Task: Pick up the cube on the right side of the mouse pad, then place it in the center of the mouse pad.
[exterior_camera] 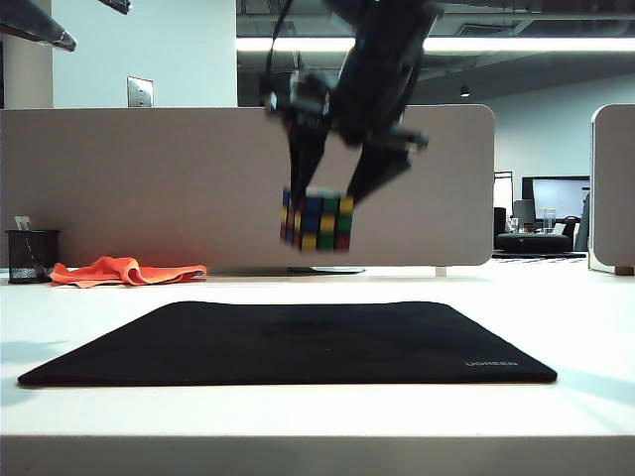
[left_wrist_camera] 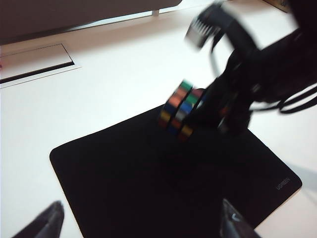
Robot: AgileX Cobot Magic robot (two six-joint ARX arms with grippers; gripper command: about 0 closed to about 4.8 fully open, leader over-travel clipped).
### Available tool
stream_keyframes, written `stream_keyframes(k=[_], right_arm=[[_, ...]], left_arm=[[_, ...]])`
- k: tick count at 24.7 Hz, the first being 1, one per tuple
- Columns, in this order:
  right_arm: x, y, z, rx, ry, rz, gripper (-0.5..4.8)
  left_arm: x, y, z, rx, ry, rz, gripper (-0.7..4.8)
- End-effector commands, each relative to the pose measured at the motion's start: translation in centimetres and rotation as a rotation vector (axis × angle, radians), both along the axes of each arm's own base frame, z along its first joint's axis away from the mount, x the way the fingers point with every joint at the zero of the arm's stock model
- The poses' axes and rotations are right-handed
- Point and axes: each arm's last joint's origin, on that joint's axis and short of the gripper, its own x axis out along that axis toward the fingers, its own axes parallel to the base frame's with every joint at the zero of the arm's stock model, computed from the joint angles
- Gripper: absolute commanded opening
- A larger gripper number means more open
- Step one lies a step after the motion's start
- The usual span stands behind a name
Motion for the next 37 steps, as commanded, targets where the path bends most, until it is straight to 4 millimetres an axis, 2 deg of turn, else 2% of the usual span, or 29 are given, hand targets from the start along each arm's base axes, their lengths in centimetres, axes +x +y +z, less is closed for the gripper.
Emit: stream_keyframes(k=[1, 6, 9, 12, 16, 18, 20, 23, 24, 25, 26, 27, 28, 29, 30, 32, 36, 37], right_arm=[[0.5, 0.6, -1.4, -0.014, 0.016, 0.008, 2.92], [0.9, 1.0, -3.1, -0.034, 0.06, 0.015, 3.16], [1.0, 1.1, -3.3, -0.018, 0.059, 0.024, 3.55], [1.0, 1.1, -3.2, -0.014, 0.056, 0.026, 4.25], [0.9, 1.1, -3.1, -0.016, 0.065, 0.028, 4.32], [0.8, 0.8, -2.4, -0.005, 0.052, 0.02, 4.31], [0.5, 0.0, -0.7, 0.026, 0.021, -0.006, 4.26], [-0.2, -2.2, 3.3, 0.082, -0.057, -0.046, 4.16], [-0.4, -2.8, 4.2, 0.092, -0.076, -0.056, 3.89], [-0.9, -4.0, 5.7, 0.1, -0.101, -0.077, 2.95], [-1.4, -4.9, 6.7, 0.103, -0.109, -0.092, 2.35], [-2.1, -6.1, 7.8, 0.103, -0.104, -0.109, 0.86], [-2.5, -7.0, 8.3, 0.094, -0.092, -0.116, 0.18], [-3.0, -8.2, 8.8, 0.083, -0.071, -0.112, 0.16], [-3.4, -9.4, 9.2, 0.073, -0.044, -0.128, 0.04], [-4.1, -11.2, 10.1, 0.057, -0.052, -0.152, -0.01], [-5.1, -13.2, 12.1, 0.088, -0.148, -0.201, -0.01], [-6.0, -14.1, 13.2, 0.085, -0.225, -0.248, -0.01]], left_arm=[[0.0, 0.0, 0.1, 0.0, -0.011, 0.001, 4.04], [0.0, 0.0, 0.2, 0.0, -0.012, 0.001, 4.04], [0.0, 0.0, 0.1, 0.003, -0.013, 0.0, 4.04], [0.0, 0.0, 0.1, 0.003, -0.013, 0.0, 4.04], [0.0, 0.0, 0.1, 0.003, -0.013, 0.0, 4.04], [0.0, 0.0, 0.1, 0.003, -0.012, 0.0, 4.04], [0.0, 0.0, 0.2, 0.003, -0.014, 0.001, 4.0], [-0.1, 0.1, 0.2, 0.002, -0.019, 0.002, 3.03], [-0.2, 0.1, 0.3, 0.002, -0.022, 0.002, 2.79], [-0.3, 0.1, 0.4, 0.001, -0.027, 0.002, 2.27], [-0.4, 0.1, 0.4, 0.0, -0.029, 0.002, 1.92], [-0.6, 0.2, 0.5, 0.0, -0.031, 0.002, 1.42], [-0.7, 0.2, 0.5, 0.0, -0.028, 0.003, 1.2], [-0.9, 0.2, 0.5, 0.002, -0.022, 0.003, 1.02], [-1.2, 0.3, 0.4, 0.005, -0.012, 0.003, 0.38], [-1.6, 0.5, 0.5, 0.037, -0.023, 0.011, -0.06], [-2.3, 0.9, 0.9, 0.077, -0.06, 0.084, -0.06], [-2.6, 1.0, 1.0, 0.087, -0.073, 0.114, -0.06]])
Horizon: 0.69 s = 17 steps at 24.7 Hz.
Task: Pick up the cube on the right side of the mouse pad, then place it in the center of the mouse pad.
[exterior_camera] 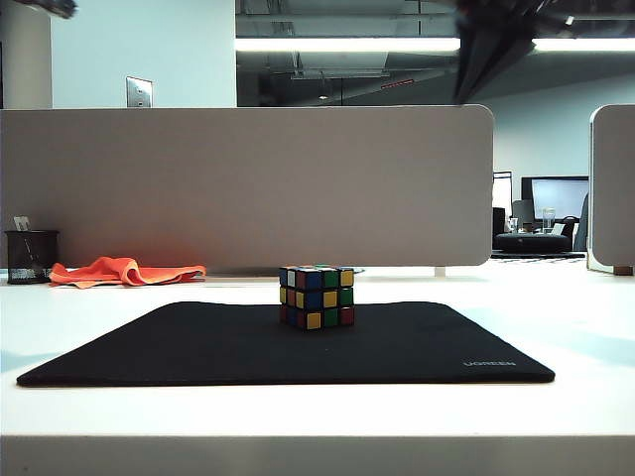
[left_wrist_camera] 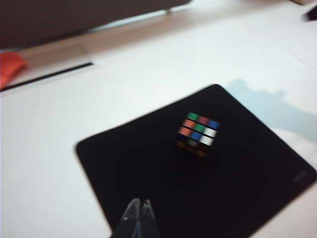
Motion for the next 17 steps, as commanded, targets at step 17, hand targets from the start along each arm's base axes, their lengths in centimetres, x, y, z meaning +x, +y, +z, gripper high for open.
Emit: stream_keyframes(k=[17], right_arm=[[-14.8, -6.2, 0.2, -0.021, -0.499, -0.189, -0.01]], left_arm=[[-6.4, 1.9, -2.4, -0.009, -0.149, 0.136, -0.05]])
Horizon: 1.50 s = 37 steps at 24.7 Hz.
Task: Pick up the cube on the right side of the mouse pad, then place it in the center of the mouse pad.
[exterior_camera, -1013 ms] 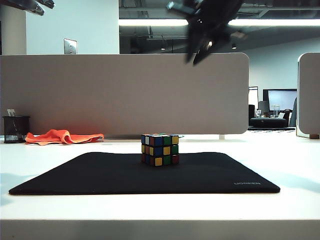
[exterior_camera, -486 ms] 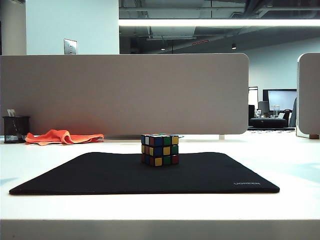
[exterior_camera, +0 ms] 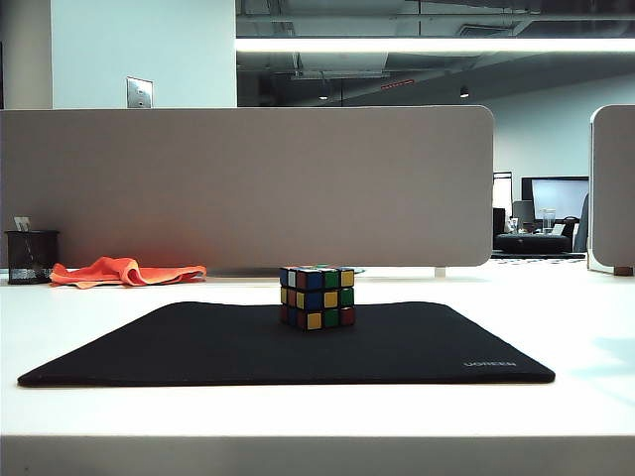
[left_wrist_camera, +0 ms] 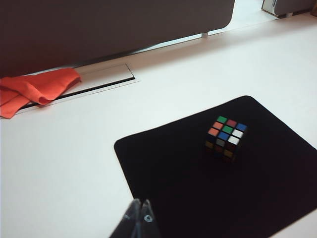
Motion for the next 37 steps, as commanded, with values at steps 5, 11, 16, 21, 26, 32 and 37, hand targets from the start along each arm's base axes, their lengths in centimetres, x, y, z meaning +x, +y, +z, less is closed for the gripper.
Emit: stream_keyframes(k=[5, 11, 16, 21, 26, 32, 37], right_arm=[[-6.7, -2.2, -4.7, 0.027, -0.185, -0.076, -0.01], [-8.9, -3.1, -9.4, -0.015, -0.142, -0.164, -0.01], [-8.6, -3.0, -12.2, 0.044, -0.287, -0.153, -0.01], [-8.0, -2.8, -15.3, 0.059, -0.313, -0.139, -0.01], [-7.2, -2.1, -18.5, 0.106, -0.36, -0.004, -0.01], [-7.0, -2.1, -21.4, 0.013, -0.336, -0.014, -0.01], [-7.0, -2.2, -21.8, 0.005, -0.323, -0.017, -0.01]], left_arm=[[-2.2, 0.8, -4.4, -0.002, -0.049, 0.108, -0.06], [-1.1, 0.7, -7.2, -0.128, -0.018, 0.175, -0.05], [0.1, 0.5, -9.5, -0.153, -0.112, 0.187, -0.05], [0.6, 0.3, -11.9, -0.157, -0.122, 0.184, -0.05], [0.8, 0.3, -13.9, -0.156, -0.12, 0.186, -0.05], [0.9, 0.4, -16.4, -0.165, -0.167, 0.215, -0.05], [0.9, 0.4, -17.0, -0.163, -0.114, 0.221, -0.05]])
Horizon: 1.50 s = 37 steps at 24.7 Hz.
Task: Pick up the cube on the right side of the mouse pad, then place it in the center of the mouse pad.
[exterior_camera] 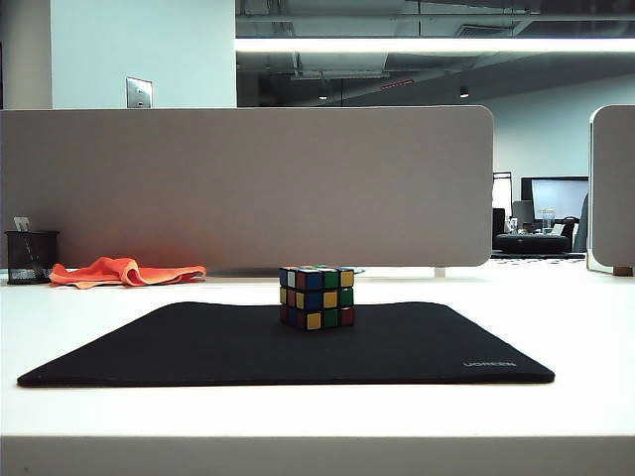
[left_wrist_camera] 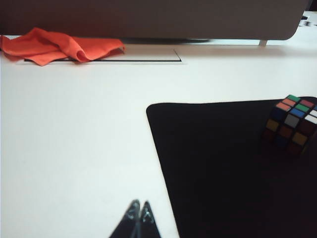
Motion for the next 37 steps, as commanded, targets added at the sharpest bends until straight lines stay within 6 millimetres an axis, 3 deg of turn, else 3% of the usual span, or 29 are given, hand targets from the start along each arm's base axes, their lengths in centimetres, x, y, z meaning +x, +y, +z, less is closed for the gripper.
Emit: stream_keyframes(k=[1, 24, 37], right_arm=[[0.0, 0.0, 0.2, 0.0, -0.022, -0.006, -0.01], [0.0, 0.0, 0.0, -0.008, 0.009, -0.002, -0.01], [0.0, 0.0, 0.0, -0.008, 0.009, -0.001, -0.01]], left_arm=[[0.0, 0.0, 0.2, -0.007, -0.009, 0.007, -0.05], [0.0, 0.1, 0.2, -0.005, -0.007, 0.014, -0.04], [-1.7, 1.0, 0.4, -0.01, -0.064, 0.12, -0.04]])
